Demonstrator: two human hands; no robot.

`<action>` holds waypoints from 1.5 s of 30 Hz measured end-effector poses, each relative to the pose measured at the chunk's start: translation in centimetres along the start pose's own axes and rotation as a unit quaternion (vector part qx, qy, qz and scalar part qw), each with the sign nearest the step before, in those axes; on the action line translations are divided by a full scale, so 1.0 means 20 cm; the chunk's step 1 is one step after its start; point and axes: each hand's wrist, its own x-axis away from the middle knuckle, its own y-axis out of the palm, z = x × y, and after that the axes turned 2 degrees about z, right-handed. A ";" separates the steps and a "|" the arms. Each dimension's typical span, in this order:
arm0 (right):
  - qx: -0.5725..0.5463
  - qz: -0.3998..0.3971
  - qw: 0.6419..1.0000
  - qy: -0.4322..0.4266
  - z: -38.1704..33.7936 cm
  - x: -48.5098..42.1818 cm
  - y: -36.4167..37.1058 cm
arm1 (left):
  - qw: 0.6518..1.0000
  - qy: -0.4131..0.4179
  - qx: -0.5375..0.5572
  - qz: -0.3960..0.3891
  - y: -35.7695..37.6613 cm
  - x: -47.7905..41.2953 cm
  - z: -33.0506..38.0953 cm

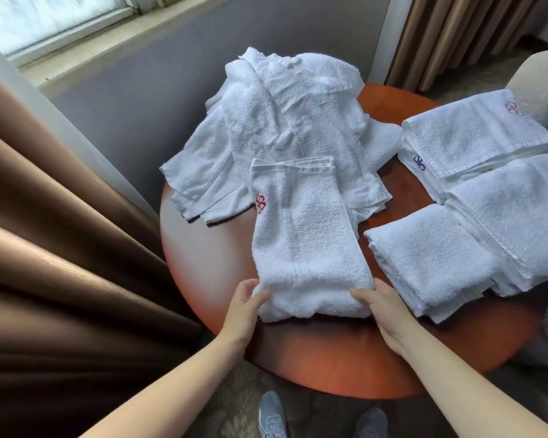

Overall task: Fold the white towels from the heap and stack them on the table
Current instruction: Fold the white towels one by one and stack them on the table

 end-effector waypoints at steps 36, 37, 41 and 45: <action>-0.024 -0.055 0.996 0.073 -0.31 -0.18 0.02 | 0.994 -0.107 -0.017 0.022 0.06 -0.33 0.32; -0.041 -0.059 0.995 0.071 -0.33 -0.19 0.04 | 0.993 -0.109 -0.010 0.031 0.07 -0.37 0.33; -0.076 -0.094 0.990 0.073 -0.40 -0.26 0.09 | 0.992 -0.126 0.011 -0.006 0.07 -0.49 0.35; -0.104 -0.111 0.987 0.043 -0.50 -0.33 0.13 | 0.994 -0.102 0.027 -0.030 0.09 -0.54 0.45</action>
